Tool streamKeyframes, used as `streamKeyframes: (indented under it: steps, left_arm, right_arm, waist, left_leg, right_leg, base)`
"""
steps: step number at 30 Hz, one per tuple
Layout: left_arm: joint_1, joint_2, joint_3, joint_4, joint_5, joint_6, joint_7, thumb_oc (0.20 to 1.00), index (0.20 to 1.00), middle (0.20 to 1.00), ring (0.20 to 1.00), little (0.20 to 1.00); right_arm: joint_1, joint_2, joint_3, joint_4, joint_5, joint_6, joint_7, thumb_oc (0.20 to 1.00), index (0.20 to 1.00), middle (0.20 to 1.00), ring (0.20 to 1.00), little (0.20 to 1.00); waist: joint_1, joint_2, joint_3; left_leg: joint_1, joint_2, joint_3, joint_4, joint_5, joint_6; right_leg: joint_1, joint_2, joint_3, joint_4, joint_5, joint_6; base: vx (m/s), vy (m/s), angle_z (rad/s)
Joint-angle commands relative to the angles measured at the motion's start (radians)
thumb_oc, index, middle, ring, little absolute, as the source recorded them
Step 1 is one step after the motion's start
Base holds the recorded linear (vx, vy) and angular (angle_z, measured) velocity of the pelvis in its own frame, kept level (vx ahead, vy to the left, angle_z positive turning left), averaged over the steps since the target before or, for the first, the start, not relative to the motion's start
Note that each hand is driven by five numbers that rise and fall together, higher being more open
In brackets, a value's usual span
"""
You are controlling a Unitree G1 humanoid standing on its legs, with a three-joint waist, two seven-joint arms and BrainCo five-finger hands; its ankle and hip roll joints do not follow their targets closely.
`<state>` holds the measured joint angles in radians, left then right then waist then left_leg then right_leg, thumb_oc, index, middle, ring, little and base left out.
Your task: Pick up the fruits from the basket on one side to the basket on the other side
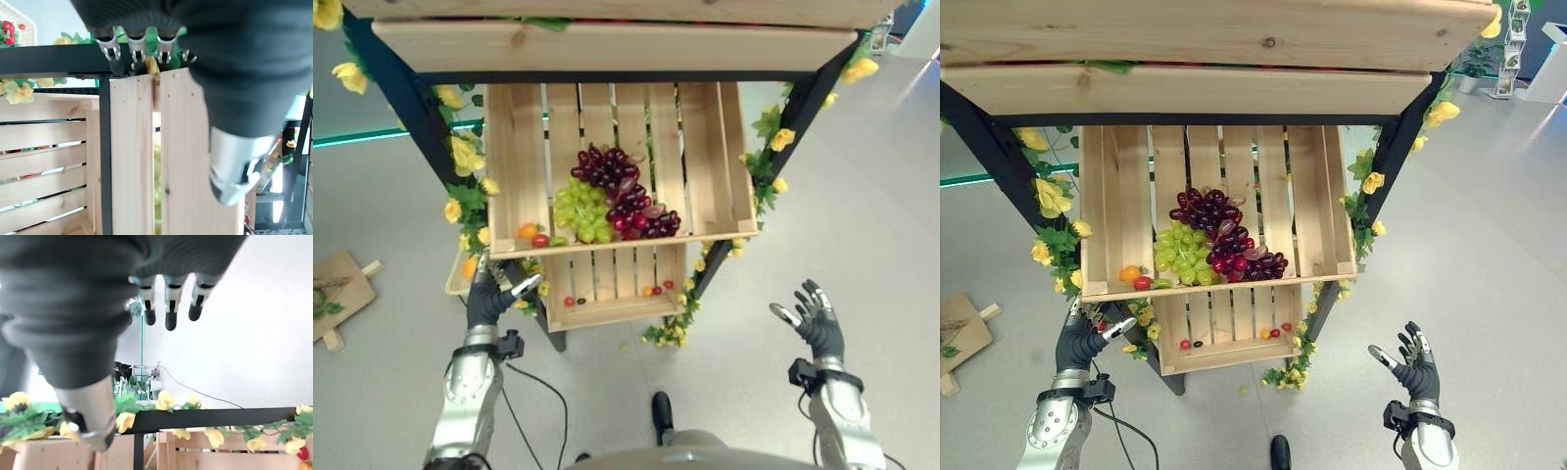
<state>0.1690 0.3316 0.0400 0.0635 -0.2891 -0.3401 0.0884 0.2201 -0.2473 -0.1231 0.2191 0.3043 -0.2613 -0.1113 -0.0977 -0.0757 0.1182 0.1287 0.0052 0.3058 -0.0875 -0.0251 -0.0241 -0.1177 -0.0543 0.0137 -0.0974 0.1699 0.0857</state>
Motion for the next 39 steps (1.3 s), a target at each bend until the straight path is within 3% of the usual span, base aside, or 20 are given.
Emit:
streamKeyframes:
  steps: [1, 7, 8, 9, 11, 12, 13, 15, 17, 18, 19, 23, 24, 25, 27, 29, 32, 34, 37, 39]
  left_arm:
    - [-0.023, 0.036, -0.038, -0.005, 0.009, -0.027, -0.036, 1.0, 1.0, 1.0, 1.0, 1.0]
    - [-0.009, 0.061, -0.028, -0.034, 0.006, -0.027, -0.041, 1.0, 1.0, 1.0, 1.0, 1.0]
    - [-0.003, 0.068, -0.02, -0.041, 0.006, -0.029, -0.043, 1.0, 1.0, 1.0, 1.0, 1.0]
    - [-0.007, 0.084, -0.009, -0.043, 0.017, -0.036, -0.041, 1.0, 1.0, 1.0, 1.0, 1.0]
    - [-0.009, 0.084, -0.009, -0.042, 0.018, -0.036, -0.041, 1.0, 1.0, 1.0, 1.0, 1.0]
    - [-0.004, 0.098, 0.013, -0.051, 0.025, -0.042, -0.029, 1.0, 1.0, 1.0, 1.0, 1.0]
    - [-0.003, 0.098, 0.014, -0.052, 0.025, -0.042, -0.03, 1.0, 1.0, 1.0, 1.0, 1.0]
    - [-0.007, 0.106, 0.04, -0.06, 0.007, -0.042, -0.02, 1.0, 1.0, 1.0, 1.0, 1.0]
    - [-0.006, 0.098, 0.047, -0.065, -0.007, -0.04, -0.021, 1.0, 1.0, 1.0, 1.0, 1.0]
    - [-0.006, 0.098, 0.047, -0.065, -0.007, -0.04, -0.021, 1.0, 1.0, 1.0, 1.0, 1.0]
    - [-0.016, 0.097, 0.046, -0.056, -0.015, -0.041, -0.016, 1.0, 1.0, 1.0, 1.0, 1.0]
    - [-0.009, 0.093, 0.037, -0.061, -0.014, -0.036, -0.017, 1.0, 1.0, 1.0, 1.0, 1.0]
    - [-0.017, 0.096, 0.031, -0.052, -0.015, -0.039, -0.011, 1.0, 1.0, 1.0, 1.0, 1.0]
    - [-0.017, 0.096, 0.031, -0.053, -0.015, -0.039, -0.011, 1.0, 1.0, 1.0, 1.0, 1.0]
    - [-0.007, 0.078, 0.041, -0.05, -0.018, -0.039, 0.0, 1.0, 1.0, 1.0, 1.0, 1.0]
    - [-0.007, 0.077, 0.04, -0.05, -0.018, -0.039, 0.0, 1.0, 1.0, 1.0, 1.0, 1.0]
    - [-0.004, 0.068, 0.03, -0.056, -0.012, -0.036, -0.001, 1.0, 1.0, 1.0, 1.0, 1.0]
    - [-0.007, 0.055, 0.027, -0.043, -0.019, -0.035, 0.004, 1.0, 1.0, 1.0, 1.0, 1.0]
    - [0.0, 0.041, 0.027, -0.033, -0.042, -0.029, 0.0, 1.0, 1.0, 1.0, 1.0, 1.0]
    - [0.009, 0.043, 0.029, -0.035, -0.029, -0.027, -0.001, 1.0, 1.0, 1.0, 1.0, 1.0]
  right_arm:
    - [-0.03, -0.014, -0.01, -0.056, -0.001, -0.064, 0.002, 1.0, 1.0, 1.0, 1.0, 1.0]
    - [-0.012, -0.034, -0.009, -0.075, 0.011, -0.058, 0.026, 1.0, 1.0, 1.0, 1.0, 1.0]
    - [-0.009, -0.04, -0.011, -0.076, 0.014, -0.059, 0.031, 1.0, 1.0, 1.0, 1.0, 1.0]
    - [-0.018, -0.05, -0.011, -0.073, 0.007, -0.057, 0.035, 1.0, 1.0, 1.0, 1.0, 1.0]
    - [-0.02, -0.05, -0.011, -0.071, 0.007, -0.057, 0.035, 1.0, 1.0, 1.0, 1.0, 1.0]
    - [-0.047, -0.048, -0.001, -0.053, 0.01, -0.054, 0.032, 1.0, 1.0, 1.0, 1.0, 1.0]
    - [-0.049, -0.048, -0.001, -0.051, 0.011, -0.055, 0.032, 1.0, 1.0, 1.0, 1.0, 1.0]
    - [-0.066, -0.051, 0.019, -0.048, 0.006, -0.045, 0.039, 1.0, 1.0, 1.0, 1.0, 1.0]
    - [-0.067, -0.052, 0.026, -0.056, 0.001, -0.043, 0.042, 1.0, 1.0, 1.0, 1.0, 1.0]
    - [-0.068, -0.052, 0.026, -0.056, 0.001, -0.043, 0.042, 1.0, 1.0, 1.0, 1.0, 1.0]
    - [-0.073, -0.059, 0.025, -0.046, -0.003, -0.04, 0.04, 1.0, 1.0, 1.0, 1.0, 1.0]
    - [-0.072, -0.068, 0.017, -0.057, -0.01, -0.037, 0.03, 1.0, 1.0, 1.0, 1.0, 1.0]
    - [-0.071, -0.071, 0.018, -0.06, -0.002, -0.035, 0.036, 1.0, 1.0, 1.0, 1.0, 1.0]
    - [-0.07, -0.071, 0.018, -0.06, -0.001, -0.035, 0.036, 1.0, 1.0, 1.0, 1.0, 1.0]
    - [-0.047, -0.096, 0.011, -0.093, -0.005, -0.034, 0.055, 1.0, 1.0, 1.0, 1.0, 1.0]
    - [-0.047, -0.097, 0.011, -0.093, -0.005, -0.033, 0.055, 1.0, 1.0, 1.0, 1.0, 1.0]
    - [-0.047, -0.131, 0.001, -0.107, -0.012, -0.036, 0.056, 1.0, 1.0, 1.0, 1.0, 1.0]
    - [-0.056, -0.142, 0.004, -0.108, -0.022, -0.04, 0.051, 1.0, 1.0, 1.0, 1.0, 1.0]
    - [-0.04, -0.152, -0.008, -0.117, -0.014, -0.05, 0.051, 1.0, 1.0, 1.0, 1.0, 1.0]
    - [-0.029, -0.162, -0.013, -0.131, -0.013, -0.056, 0.058, 1.0, 1.0, 1.0, 1.0, 1.0]
  waist:
    - [-0.032, -0.017, -0.028]
    - [-0.014, -0.038, 0.008]
    - [-0.01, -0.04, 0.024]
    - [-0.006, -0.042, 0.048]
    - [-0.006, -0.042, 0.046]
    - [-0.002, -0.031, 0.057]
    - [-0.002, -0.03, 0.053]
    - [0.047, 0.0, 0.032]
    - [0.083, 0.004, 0.006]
    - [0.083, 0.004, 0.005]
    - [0.111, -0.006, -0.013]
    - [0.157, -0.026, -0.037]
    - [0.17, -0.035, -0.039]
    - [0.167, -0.037, -0.04]
    - [0.17, -0.029, -0.028]
    - [0.167, -0.026, -0.027]
    - [0.173, 0.025, 0.036]
    - [0.175, 0.052, 0.071]
    - [0.172, 0.085, 0.103]
    - [0.165, 0.095, 0.124]
  left_leg:
    - [-0.089, -0.009, -0.118, 0.123, -0.076, 0.028]
    - [-0.143, -0.019, -0.168, 0.25, -0.125, 0.037]
    - [-0.16, -0.026, -0.173, 0.264, -0.128, 0.041]
    - [-0.193, -0.035, -0.175, 0.265, -0.118, 0.041]
    - [-0.197, -0.035, -0.174, 0.265, -0.117, 0.042]
    - [-0.244, -0.026, -0.169, 0.258, -0.088, 0.04]
    - [-0.25, -0.025, -0.168, 0.26, -0.088, 0.04]
    - [-0.299, 0.009, -0.169, 0.236, -0.029, 0.04]
    - [-0.331, 0.017, -0.18, 0.213, 0.004, 0.041]
    - [-0.333, 0.018, -0.18, 0.212, 0.008, 0.041]
    - [-0.37, 0.013, -0.188, 0.225, 0.019, 0.043]
    - [-0.458, 0.018, -0.196, 0.29, 0.033, 0.038]
    - [-0.501, 0.015, -0.212, 0.312, 0.063, 0.027]
    - [-0.502, 0.012, -0.214, 0.314, 0.063, 0.026]
    - [-0.547, 0.039, -0.261, 0.301, 0.14, -0.012]
    - [-0.547, 0.039, -0.265, 0.299, 0.143, -0.013]
    - [-0.518, 0.089, -0.322, 0.254, 0.217, -0.049]
    - [-0.498, 0.12, -0.342, 0.231, 0.261, -0.074]
    - [-0.474, 0.152, -0.371, 0.169, 0.327, -0.115]
    - [-0.463, 0.159, -0.38, 0.12, 0.335, -0.127]
  right_leg:
    - [0.069, -0.091, -0.016, 0.043, -0.089, 0.096]
    - [0.08, -0.113, -0.049, 0.093, -0.108, 0.089]
    - [0.074, -0.119, -0.048, 0.1, -0.093, 0.091]
    - [0.05, -0.127, -0.046, 0.085, -0.036, 0.107]
    - [0.047, -0.127, -0.045, 0.081, -0.032, 0.108]
    - [-0.006, -0.135, -0.024, 0.076, 0.021, 0.131]
    - [-0.012, -0.135, -0.023, 0.077, 0.022, 0.131]
    - [0.035, -0.118, -0.058, 0.173, -0.113, 0.1]
    - [0.116, -0.122, -0.073, 0.255, -0.187, 0.087]
    - [0.113, -0.122, -0.072, 0.254, -0.184, 0.086]
    - [0.185, -0.116, -0.044, 0.336, -0.213, 0.088]
    - [0.274, -0.117, -0.013, 0.314, -0.166, 0.094]
    - [0.308, -0.104, -0.02, 0.243, -0.273, 0.075]
    - [0.309, -0.105, -0.024, 0.245, -0.276, 0.074]
    - [0.309, -0.059, -0.04, 0.212, -0.43, 0.031]
    - [0.308, -0.057, -0.044, 0.216, -0.432, 0.029]
    - [0.256, -0.012, -0.103, 0.358, -0.532, -0.015]
    - [0.229, 0.015, -0.129, 0.425, -0.554, -0.033]
    - [0.229, 0.066, -0.16, 0.416, -0.543, -0.055]
    - [0.23, 0.093, -0.176, 0.396, -0.529, -0.068]
  base:
    - [0.02, -0.019, 0.28]
    - [-0.02, 0.012, 0.26]
    - [-0.21, 0.078, 0.17]
    - [-0.19, 0.061, 0.15]
    - [-0.15, 0.023, 0.07]
    - [-0.17, 0.0, 0.03]
    - [-0.37, 0.014, 0.05]
    - [-0.34, 0.02, 0.01]
    - [-0.17, -0.021, -0.07]
    - [-0.11, -0.084, -0.05]
    - [-0.13, -0.119, 0.08]
    - [-0.17, -0.185, -0.03]
    - [-0.09, -0.093, -0.03]
    - [-0.2, -0.25, 0.11]
    - [-0.23, -0.299, -0.04]
    - [-0.14, -0.139, 0.14]
    - [-0.25, -0.21, 0.06]
    - [-0.18, -0.194, 0.1]
    - [-0.16, -0.225, 0.22]
    - [-0.19, -0.227, 0.71]
